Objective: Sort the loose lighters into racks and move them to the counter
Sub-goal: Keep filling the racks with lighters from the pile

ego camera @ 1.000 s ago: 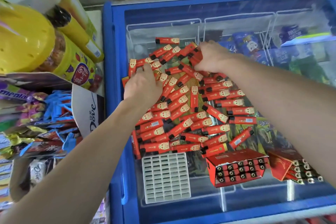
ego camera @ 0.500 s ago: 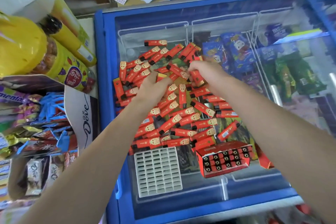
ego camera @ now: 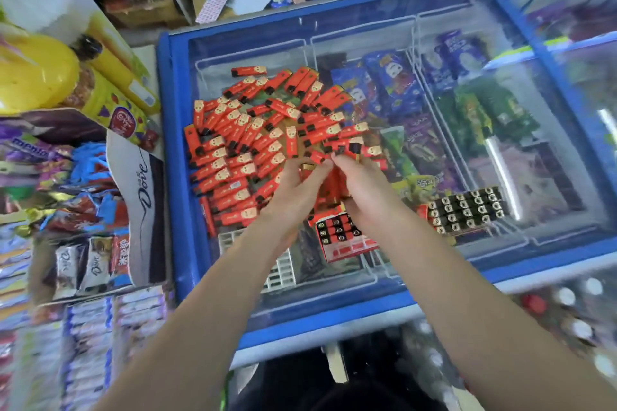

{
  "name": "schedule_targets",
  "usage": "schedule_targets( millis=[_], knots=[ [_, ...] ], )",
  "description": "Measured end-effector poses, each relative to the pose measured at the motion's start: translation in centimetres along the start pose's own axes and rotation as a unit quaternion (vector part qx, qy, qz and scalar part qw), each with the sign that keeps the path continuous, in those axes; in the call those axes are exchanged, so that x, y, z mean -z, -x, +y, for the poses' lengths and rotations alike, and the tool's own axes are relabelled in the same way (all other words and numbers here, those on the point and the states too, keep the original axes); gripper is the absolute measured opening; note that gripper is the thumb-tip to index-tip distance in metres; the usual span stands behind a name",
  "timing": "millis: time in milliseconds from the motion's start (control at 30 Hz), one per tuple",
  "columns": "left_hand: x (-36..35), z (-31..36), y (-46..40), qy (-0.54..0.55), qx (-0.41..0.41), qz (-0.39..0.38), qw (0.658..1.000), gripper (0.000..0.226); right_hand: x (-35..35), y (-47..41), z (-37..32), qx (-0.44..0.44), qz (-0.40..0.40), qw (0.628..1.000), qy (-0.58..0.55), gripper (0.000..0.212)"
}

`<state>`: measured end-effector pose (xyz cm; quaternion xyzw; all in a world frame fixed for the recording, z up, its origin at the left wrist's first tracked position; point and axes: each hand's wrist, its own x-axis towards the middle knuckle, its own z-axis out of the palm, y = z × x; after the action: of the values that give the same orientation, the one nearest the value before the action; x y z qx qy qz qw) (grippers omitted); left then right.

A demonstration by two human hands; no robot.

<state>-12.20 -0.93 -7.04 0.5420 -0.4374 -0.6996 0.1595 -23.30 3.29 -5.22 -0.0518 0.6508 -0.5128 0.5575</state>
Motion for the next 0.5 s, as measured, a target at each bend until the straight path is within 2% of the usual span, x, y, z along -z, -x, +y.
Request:
schedule_targets(
  millis=[133, 333, 433, 500],
  knots=[
    [-1.3, -0.5, 2.3, 0.013, -0.01, 0.011, 1.0, 0.03, 2.0, 2.9, 0.0, -0.024, -0.019, 0.997, -0.067, 0.024],
    [-2.7, -1.0, 5.0, 0.035, 0.007, -0.012, 0.999, 0.021, 4.9, 4.8, 0.6, 0.003, -0.044, 0.998, -0.038, 0.021],
    [-3.3, -1.5, 5.8, 0.007, -0.013, -0.019, 1.0, 0.017, 5.9, 5.2, 1.2, 0.007, -0.044, 0.998, -0.032, 0.025],
    [-3.6, -1.8, 6.3, -0.027, -0.025, -0.024, 0.999, 0.011, 6.7, 5.5, 1.6, 0.019, -0.051, 0.998, -0.018, 0.016]
  ],
)
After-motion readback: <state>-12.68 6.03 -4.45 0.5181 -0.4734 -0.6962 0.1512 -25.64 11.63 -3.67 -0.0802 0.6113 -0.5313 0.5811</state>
